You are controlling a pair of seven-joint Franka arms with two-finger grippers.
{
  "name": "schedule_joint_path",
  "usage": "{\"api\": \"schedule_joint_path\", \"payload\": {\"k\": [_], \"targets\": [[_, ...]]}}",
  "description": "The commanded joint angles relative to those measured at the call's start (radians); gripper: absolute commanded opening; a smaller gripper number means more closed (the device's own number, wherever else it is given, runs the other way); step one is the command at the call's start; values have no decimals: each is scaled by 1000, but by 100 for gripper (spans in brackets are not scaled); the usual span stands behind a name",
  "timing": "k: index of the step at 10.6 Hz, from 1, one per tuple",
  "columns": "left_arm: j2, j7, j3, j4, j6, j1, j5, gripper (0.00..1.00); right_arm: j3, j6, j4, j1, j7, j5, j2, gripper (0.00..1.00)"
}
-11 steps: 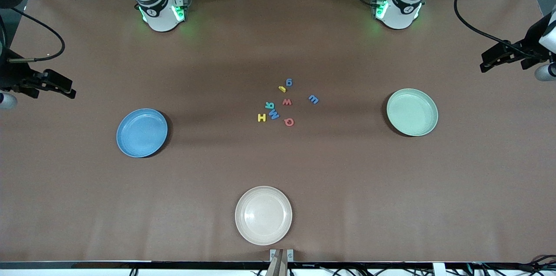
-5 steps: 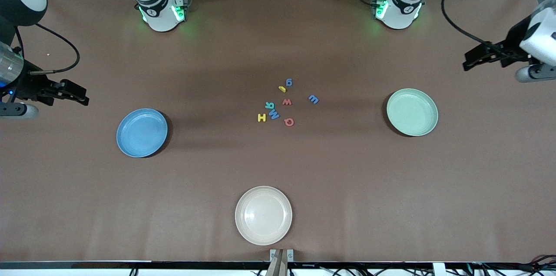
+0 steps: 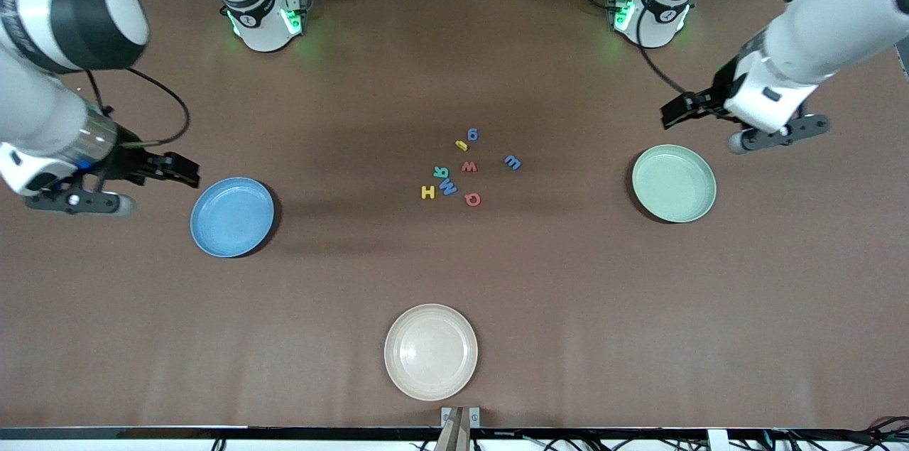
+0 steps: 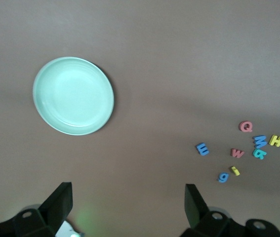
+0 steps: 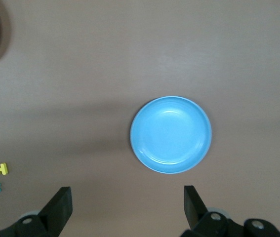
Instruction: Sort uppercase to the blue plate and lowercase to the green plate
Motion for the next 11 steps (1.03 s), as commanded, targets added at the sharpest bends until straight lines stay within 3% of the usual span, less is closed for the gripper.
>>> {"api": "schedule_joint_path", "payload": {"k": [1,6,10,11], "targets": [[-47,-108,-59,-120,113,7,-63,100,41,54,2,42,105,2,62,100],[-40,-360,-245,-350,441,4,-141,100,115,177,-36,111,274,2,143,100],[58,-553,-370,-408,636,-7,-164,100,143,255,-70,156,369,-7,180,100],[90,-593,-375,-409,669,-33,-163,100,146,266,-70,157,392,-7,188,100]]}}
